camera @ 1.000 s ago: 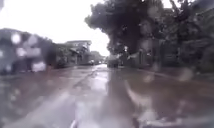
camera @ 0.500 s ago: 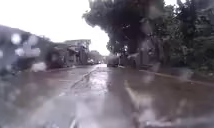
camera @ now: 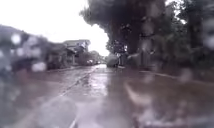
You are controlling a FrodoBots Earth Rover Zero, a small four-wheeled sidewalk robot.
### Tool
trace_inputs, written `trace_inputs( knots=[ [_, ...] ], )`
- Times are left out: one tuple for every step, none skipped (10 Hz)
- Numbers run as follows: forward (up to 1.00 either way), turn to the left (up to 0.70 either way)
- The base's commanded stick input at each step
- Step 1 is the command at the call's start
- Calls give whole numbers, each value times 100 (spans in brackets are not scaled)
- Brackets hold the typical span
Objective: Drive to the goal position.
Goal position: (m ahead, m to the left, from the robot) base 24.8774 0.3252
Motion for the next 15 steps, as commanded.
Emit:
trace_inputs(
  knots=[
    [100,0],
    [100,0],
    [100,0],
    [100,0],
    [100,0],
    [100,0],
    [100,0],
    [100,0],
    [100,0],
    [100,0],
    [100,0],
    [100,0],
    [100,0],
    [100,0],
    [100,0]
  ],
)
